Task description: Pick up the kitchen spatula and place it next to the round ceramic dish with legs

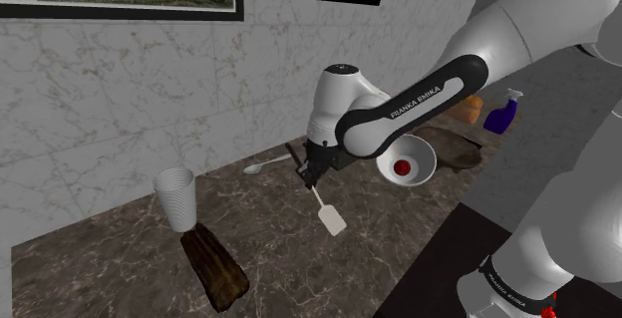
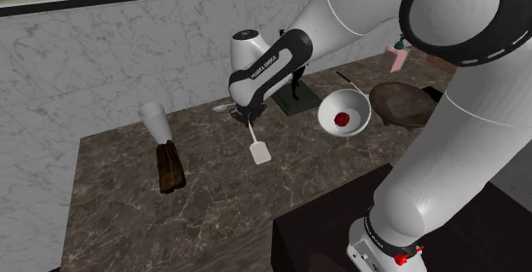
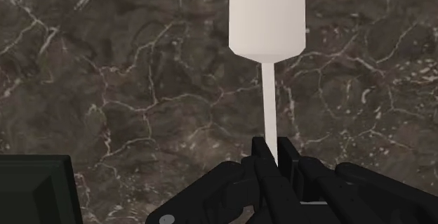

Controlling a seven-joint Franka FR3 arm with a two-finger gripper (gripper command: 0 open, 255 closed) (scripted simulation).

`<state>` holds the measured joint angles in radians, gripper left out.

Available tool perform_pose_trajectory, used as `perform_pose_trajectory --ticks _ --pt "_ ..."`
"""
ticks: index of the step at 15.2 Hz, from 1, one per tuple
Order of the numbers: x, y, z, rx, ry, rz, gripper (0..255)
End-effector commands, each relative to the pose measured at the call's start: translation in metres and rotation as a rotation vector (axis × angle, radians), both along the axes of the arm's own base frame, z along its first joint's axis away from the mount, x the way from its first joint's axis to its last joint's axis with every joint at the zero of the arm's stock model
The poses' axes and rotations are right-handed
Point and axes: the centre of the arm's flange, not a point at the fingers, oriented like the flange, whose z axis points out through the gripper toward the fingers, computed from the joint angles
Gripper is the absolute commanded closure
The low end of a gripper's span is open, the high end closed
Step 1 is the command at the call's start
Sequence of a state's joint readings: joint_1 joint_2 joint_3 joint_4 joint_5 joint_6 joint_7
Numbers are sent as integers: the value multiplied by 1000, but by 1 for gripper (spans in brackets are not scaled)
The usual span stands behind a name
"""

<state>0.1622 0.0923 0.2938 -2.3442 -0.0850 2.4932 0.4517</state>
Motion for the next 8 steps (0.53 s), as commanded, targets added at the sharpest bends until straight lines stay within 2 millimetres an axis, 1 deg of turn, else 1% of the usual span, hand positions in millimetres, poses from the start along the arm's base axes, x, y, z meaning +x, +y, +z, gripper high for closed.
perform_pose_trajectory --ticks 1,8 --pt "-1 0 10 0 1 0 255" --pt "-1 0 47 0 1 0 255"
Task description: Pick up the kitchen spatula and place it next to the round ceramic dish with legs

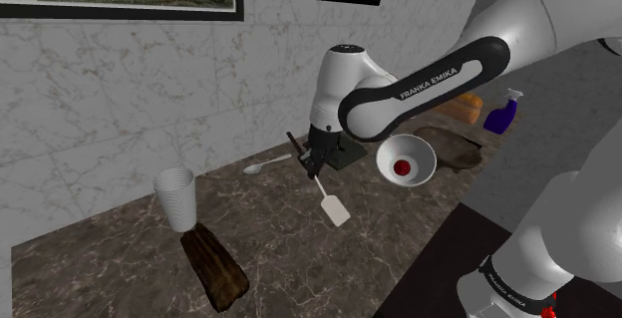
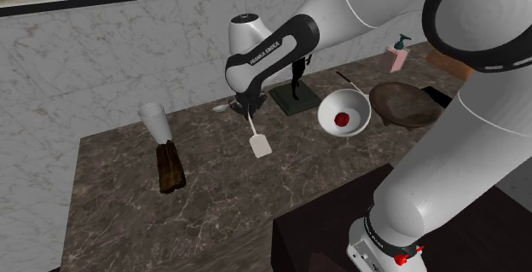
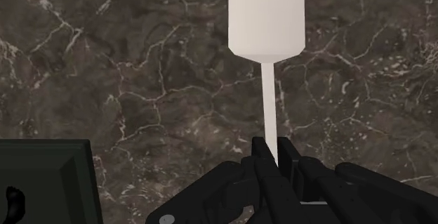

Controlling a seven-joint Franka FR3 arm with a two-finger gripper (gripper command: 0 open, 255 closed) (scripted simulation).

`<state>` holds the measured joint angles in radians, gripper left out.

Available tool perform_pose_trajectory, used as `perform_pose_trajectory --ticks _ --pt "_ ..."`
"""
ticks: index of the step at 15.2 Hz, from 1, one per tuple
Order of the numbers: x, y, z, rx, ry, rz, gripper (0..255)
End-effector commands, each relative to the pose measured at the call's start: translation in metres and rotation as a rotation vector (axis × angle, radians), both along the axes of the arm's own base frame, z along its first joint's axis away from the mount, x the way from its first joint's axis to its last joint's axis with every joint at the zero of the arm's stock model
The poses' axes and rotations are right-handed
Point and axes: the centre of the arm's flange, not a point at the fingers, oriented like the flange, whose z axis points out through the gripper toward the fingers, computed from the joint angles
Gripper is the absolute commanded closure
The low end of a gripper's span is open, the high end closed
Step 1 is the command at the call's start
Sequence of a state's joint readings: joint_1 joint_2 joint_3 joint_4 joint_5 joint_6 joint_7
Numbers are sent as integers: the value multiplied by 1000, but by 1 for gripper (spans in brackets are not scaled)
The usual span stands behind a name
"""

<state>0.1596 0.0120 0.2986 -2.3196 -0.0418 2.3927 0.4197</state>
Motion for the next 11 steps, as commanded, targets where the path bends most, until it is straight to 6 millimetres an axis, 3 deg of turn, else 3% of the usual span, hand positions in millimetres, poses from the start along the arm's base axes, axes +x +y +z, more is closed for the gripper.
perform_pose_trajectory --ticks 1,10,11 --pt "0 1 11 0 0 0 255" --pt "0 1 58 0 0 0 255" --pt "-5 -12 58 0 0 0 255"
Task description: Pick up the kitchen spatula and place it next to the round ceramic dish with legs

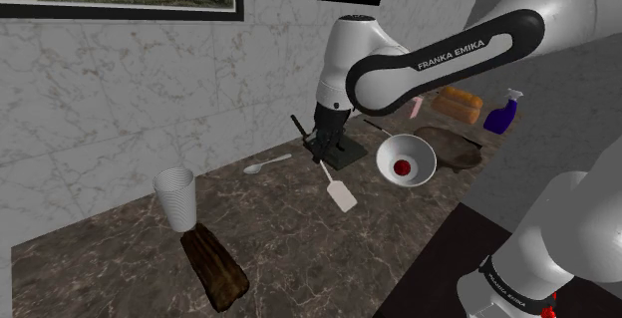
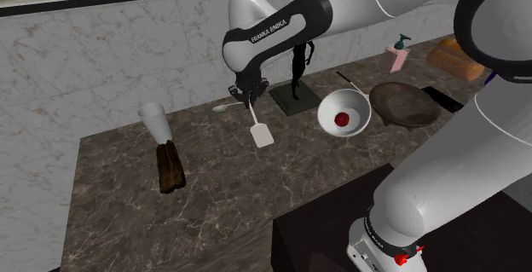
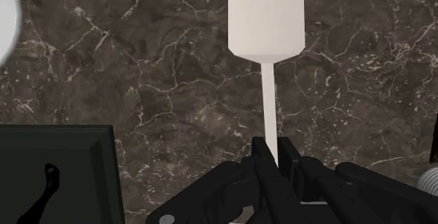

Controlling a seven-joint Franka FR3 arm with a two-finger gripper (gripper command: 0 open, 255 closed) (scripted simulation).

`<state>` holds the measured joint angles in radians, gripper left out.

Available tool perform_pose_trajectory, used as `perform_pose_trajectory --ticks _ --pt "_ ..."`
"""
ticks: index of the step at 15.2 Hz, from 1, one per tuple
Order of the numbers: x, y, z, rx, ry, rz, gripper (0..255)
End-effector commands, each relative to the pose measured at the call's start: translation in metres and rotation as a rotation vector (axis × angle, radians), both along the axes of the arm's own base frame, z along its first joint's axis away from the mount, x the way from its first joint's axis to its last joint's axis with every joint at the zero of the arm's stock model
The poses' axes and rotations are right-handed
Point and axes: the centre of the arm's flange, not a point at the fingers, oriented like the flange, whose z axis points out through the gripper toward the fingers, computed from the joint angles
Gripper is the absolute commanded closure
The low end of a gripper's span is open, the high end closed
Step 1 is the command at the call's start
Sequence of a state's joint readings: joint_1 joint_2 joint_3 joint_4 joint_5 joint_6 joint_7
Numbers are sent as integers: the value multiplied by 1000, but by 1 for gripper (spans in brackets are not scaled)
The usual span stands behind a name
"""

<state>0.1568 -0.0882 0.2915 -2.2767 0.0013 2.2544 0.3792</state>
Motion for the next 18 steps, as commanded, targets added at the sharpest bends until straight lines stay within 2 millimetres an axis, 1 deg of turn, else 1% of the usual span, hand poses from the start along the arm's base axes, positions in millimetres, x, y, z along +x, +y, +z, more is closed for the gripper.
perform_pose_trajectory --ticks 1,18 --pt "-6 -18 3 0 0 0 255" --pt "-80 -230 3 0 0 0 255"
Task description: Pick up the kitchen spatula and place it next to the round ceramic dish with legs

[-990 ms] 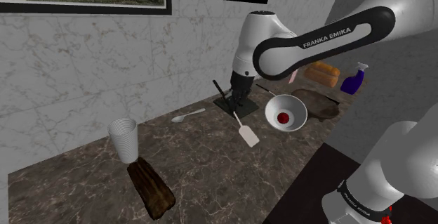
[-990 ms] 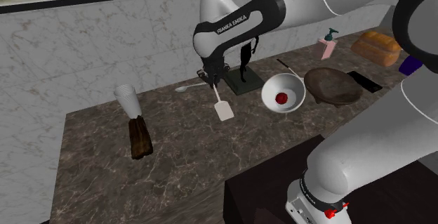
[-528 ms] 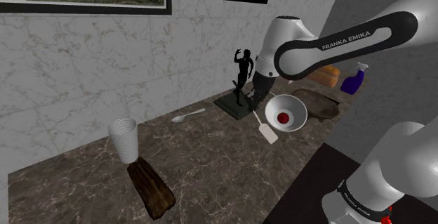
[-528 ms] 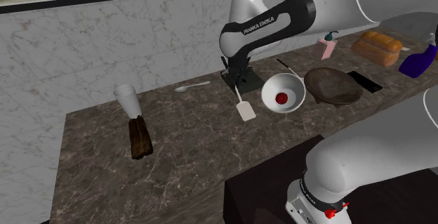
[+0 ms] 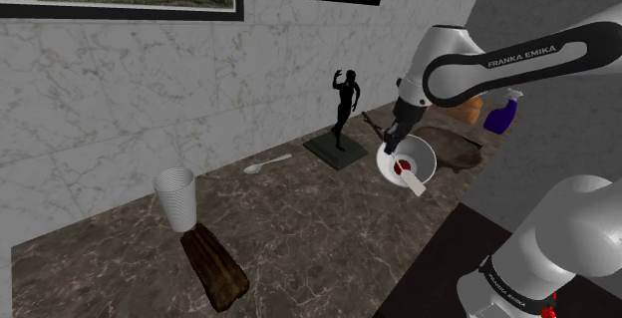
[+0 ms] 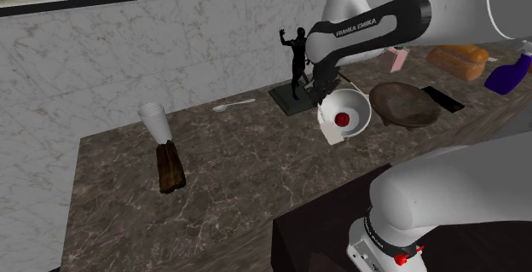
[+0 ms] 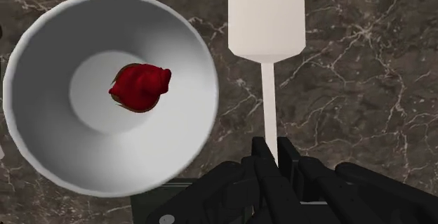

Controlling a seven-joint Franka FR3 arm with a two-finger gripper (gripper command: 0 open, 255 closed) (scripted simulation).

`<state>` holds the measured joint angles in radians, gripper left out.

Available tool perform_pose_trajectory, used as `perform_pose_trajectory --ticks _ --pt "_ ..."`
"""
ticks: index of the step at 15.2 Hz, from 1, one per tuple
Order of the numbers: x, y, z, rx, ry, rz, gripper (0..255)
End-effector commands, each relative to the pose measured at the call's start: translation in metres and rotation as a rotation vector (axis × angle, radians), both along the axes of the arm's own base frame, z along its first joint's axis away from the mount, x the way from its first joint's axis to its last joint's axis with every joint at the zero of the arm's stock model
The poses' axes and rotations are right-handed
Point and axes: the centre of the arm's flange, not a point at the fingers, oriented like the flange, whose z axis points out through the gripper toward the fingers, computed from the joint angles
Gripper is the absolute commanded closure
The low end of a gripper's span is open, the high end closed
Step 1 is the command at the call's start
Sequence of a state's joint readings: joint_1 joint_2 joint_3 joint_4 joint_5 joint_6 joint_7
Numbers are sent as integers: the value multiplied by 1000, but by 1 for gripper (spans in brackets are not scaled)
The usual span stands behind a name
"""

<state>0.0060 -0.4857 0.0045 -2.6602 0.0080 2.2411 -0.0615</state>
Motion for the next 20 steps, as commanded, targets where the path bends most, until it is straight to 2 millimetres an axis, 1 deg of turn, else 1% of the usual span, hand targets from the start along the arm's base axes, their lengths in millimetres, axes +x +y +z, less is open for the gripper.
perform_pose_trajectory --ticks 1,5,6,20 --pt "-8 -25 0 0 0 2 255" --pt "-26 -74 0 0 0 2 255" --pt "-27 -79 0 0 0 2 255" --pt "-27 -79 -74 0 0 2 255"
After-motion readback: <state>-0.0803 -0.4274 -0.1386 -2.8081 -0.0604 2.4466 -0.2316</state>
